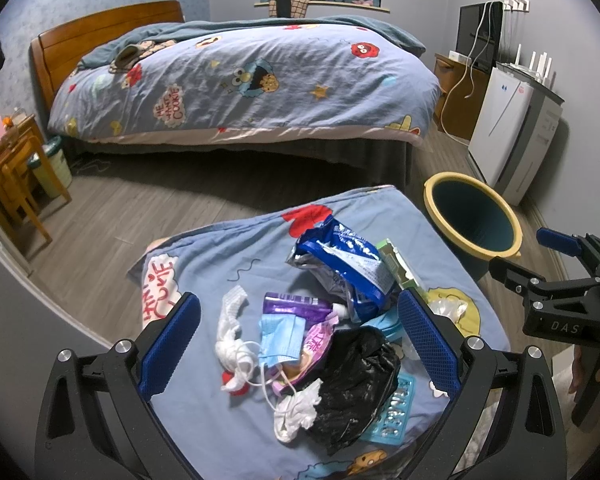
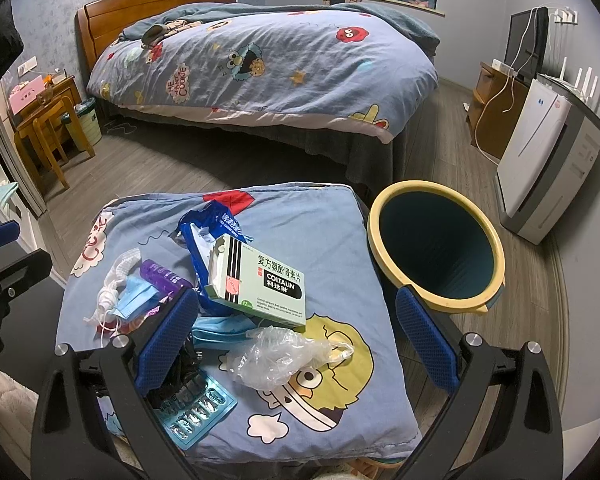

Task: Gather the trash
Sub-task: 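Grasp the white medicine box with the right tool while the left tool grasps the blue snack bag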

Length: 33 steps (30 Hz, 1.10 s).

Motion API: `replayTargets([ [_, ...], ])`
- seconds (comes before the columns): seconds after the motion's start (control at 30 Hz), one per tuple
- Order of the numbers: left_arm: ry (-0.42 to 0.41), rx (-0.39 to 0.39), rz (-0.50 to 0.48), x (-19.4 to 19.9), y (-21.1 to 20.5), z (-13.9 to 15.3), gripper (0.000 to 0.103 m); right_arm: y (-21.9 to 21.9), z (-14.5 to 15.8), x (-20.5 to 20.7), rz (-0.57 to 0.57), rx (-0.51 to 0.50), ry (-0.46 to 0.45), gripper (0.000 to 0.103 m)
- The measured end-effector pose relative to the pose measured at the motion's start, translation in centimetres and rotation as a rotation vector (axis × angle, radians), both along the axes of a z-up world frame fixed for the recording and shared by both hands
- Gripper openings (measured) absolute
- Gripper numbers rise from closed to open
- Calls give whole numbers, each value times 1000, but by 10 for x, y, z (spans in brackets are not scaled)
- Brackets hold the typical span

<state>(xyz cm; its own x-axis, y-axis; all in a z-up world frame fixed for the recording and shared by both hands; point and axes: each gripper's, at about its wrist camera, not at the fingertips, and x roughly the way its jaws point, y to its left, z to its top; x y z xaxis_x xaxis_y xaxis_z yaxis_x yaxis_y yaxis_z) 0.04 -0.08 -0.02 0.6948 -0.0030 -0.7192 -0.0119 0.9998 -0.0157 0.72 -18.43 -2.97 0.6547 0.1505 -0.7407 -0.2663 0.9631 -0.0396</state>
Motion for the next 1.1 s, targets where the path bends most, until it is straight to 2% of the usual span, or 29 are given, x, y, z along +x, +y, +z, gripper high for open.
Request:
replayTargets([
  [0.63, 3, 2, 1, 0, 0, 0, 98, 1, -3, 0, 6, 1, 9, 97],
  [0.83, 11, 15, 12, 1, 5, 1, 98, 8, -18, 0, 61, 67, 103, 97],
  [0.93, -6, 20, 34, 2, 13, 5, 98, 26, -29, 7, 120, 22, 157, 97],
  [0.97, -10, 20, 44, -3, 23, -8, 98, 33, -32, 10, 147, 2, 165, 97],
  [1.1, 4, 3, 69, -5, 38, -15, 98, 58, -54, 18, 185, -100, 180, 97],
])
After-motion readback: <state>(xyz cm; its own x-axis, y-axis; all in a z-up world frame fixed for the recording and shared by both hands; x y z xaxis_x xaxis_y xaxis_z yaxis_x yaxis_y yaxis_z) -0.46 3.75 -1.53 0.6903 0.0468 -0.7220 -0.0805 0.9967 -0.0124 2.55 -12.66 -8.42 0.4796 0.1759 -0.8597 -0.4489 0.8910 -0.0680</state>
